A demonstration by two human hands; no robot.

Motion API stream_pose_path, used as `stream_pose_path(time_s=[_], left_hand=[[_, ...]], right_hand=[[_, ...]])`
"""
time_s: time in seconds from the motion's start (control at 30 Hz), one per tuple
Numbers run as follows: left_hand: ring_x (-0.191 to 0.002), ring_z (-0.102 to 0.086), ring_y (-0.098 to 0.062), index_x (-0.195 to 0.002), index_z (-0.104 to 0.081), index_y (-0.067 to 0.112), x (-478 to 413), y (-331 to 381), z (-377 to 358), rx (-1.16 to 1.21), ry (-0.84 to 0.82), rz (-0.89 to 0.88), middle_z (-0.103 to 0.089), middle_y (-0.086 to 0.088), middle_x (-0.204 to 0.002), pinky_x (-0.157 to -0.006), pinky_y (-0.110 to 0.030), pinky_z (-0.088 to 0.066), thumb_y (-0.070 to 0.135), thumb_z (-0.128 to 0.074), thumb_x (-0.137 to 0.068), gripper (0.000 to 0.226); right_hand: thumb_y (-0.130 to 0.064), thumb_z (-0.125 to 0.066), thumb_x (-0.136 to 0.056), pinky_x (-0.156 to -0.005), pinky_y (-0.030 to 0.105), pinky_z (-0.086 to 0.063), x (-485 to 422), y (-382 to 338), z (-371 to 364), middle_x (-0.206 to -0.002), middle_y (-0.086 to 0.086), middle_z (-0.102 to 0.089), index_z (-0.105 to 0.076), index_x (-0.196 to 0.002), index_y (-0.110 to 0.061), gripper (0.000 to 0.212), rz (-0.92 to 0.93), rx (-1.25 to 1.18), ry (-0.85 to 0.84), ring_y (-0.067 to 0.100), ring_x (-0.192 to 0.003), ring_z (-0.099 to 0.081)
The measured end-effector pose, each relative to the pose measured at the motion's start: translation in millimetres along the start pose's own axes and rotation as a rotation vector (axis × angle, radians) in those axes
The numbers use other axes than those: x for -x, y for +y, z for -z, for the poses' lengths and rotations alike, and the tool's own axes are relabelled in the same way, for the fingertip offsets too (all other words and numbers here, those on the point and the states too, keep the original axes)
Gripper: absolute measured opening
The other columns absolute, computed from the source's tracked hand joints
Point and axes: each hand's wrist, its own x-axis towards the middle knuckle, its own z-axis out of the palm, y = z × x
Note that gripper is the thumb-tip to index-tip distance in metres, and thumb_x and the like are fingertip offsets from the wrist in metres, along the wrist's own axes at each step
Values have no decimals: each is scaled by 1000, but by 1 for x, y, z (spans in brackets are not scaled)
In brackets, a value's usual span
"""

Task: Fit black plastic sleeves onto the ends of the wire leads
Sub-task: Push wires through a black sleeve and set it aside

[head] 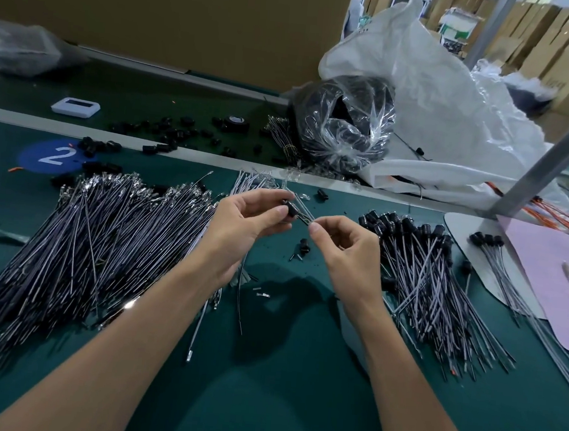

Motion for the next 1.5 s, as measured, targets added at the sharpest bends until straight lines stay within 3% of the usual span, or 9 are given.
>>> stream_pose_path(time_s=[0.5,0.67,0.83,0.93,1.03,1.13,1.23,1.4,1.5], left_hand=[[-84,-73,-15,-95,-71,9,2,-6,-4,-48,-43,-8,-77,-5,-90,-75,-24,-58,-7,-66,-83,21],[-83,-74,-17,-92,-74,10,5,-4,-7,-32,-34,23,-77,-8,-89,-73,-22,-57,-10,-66,-82,24],[-81,-74,-20,-83,-80,12,7,0,-10,86,-30,74,-76,-13,-89,-71,-21,-57,15,-74,-69,15],[-80,-74,-20,-82,-79,13,6,-1,-10,96,18,54,-76,-12,-88,-69,-21,-57,14,-71,-70,14],[-81,-74,-20,-87,-76,8,4,-1,-7,147,115,58,-76,-12,-90,-70,-23,-58,6,-68,-80,11],[-80,-73,-20,-92,-73,5,1,2,0,181,177,77,-76,-10,-89,-70,-25,-60,3,-65,-85,11],[-79,-73,-18,-93,-72,5,1,4,5,255,193,91,-76,-10,-89,-74,-27,-60,7,-68,-77,17],[-79,-73,-17,-89,-72,7,-1,4,8,323,195,94,-76,-9,-88,-71,-25,-59,10,-69,-72,17],[-77,-73,-17,-90,-72,6,-2,4,9,351,220,110,-76,-10,-86,-69,-24,-59,6,-66,-81,10]], right_hand=[[-11,-73,-85,-58,20,-49,1,-3,-1,-69,-1,-70,-73,-79,-20,11,-16,-13,0,7,-61,-58],[-9,-79,-79,-50,21,-45,1,-3,0,-61,0,-68,-73,-76,-14,8,-72,-116,26,9,-50,-58],[-6,-78,-80,-49,21,-49,3,-3,0,-62,6,-70,-72,-77,-11,8,-80,-181,46,16,-52,-65],[-10,-76,-83,-54,23,-51,3,-4,0,-70,3,-72,-71,-80,-12,6,-79,-198,44,20,-62,-70],[-15,-76,-84,-64,28,-54,1,-4,2,-73,0,-72,-72,-80,-15,5,-31,-80,123,16,-68,-67],[-12,-78,-81,-56,18,-46,1,-3,5,-70,-6,-68,-73,-80,-14,5,82,104,155,5,-56,-57],[-9,-79,-78,-53,14,-40,2,-3,5,-70,-5,-67,-74,-79,-14,8,135,203,130,6,-53,-52],[-10,-81,-77,-61,38,-52,3,-3,5,-72,-3,-69,-74,-78,-15,8,149,279,129,21,-63,-61],[-9,-81,-77,-63,41,-52,3,-2,5,-73,-4,-69,-74,-78,-16,9,156,295,140,20,-65,-62]])
